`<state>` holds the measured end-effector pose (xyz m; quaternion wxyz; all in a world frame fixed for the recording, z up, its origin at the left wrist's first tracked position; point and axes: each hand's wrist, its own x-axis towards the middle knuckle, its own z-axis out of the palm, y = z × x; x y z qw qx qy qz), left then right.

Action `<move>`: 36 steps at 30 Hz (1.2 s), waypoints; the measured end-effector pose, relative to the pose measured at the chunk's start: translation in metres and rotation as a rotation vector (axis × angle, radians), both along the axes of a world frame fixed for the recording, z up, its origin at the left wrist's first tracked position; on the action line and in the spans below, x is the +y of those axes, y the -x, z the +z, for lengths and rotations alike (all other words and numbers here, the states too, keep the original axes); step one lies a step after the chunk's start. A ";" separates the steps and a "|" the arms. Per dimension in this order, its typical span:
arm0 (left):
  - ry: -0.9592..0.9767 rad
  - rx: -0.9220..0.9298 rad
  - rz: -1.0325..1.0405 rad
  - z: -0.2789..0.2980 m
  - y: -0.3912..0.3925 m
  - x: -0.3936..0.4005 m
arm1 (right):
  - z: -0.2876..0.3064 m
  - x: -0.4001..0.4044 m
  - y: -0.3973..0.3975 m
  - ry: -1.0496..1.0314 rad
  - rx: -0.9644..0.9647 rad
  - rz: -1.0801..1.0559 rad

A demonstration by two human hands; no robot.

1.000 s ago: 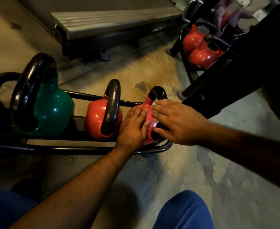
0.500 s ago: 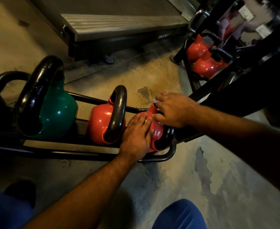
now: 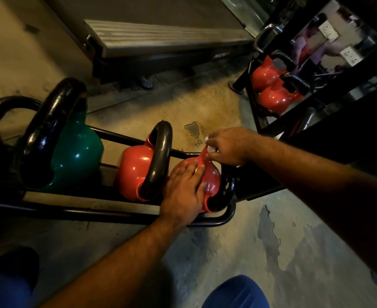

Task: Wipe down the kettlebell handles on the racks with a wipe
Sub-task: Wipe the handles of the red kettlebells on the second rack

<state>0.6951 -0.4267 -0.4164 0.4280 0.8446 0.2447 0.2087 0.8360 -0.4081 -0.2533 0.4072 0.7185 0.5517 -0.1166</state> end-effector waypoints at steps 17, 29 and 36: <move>0.009 0.002 -0.016 0.003 0.003 -0.001 | 0.001 -0.013 -0.001 -0.136 0.030 0.021; -0.026 -0.012 -0.024 -0.004 0.001 0.001 | 0.002 -0.061 0.018 -0.354 0.127 0.033; -0.046 -0.029 -0.018 -0.010 -0.002 0.003 | -0.003 -0.088 0.029 -0.518 0.215 0.011</move>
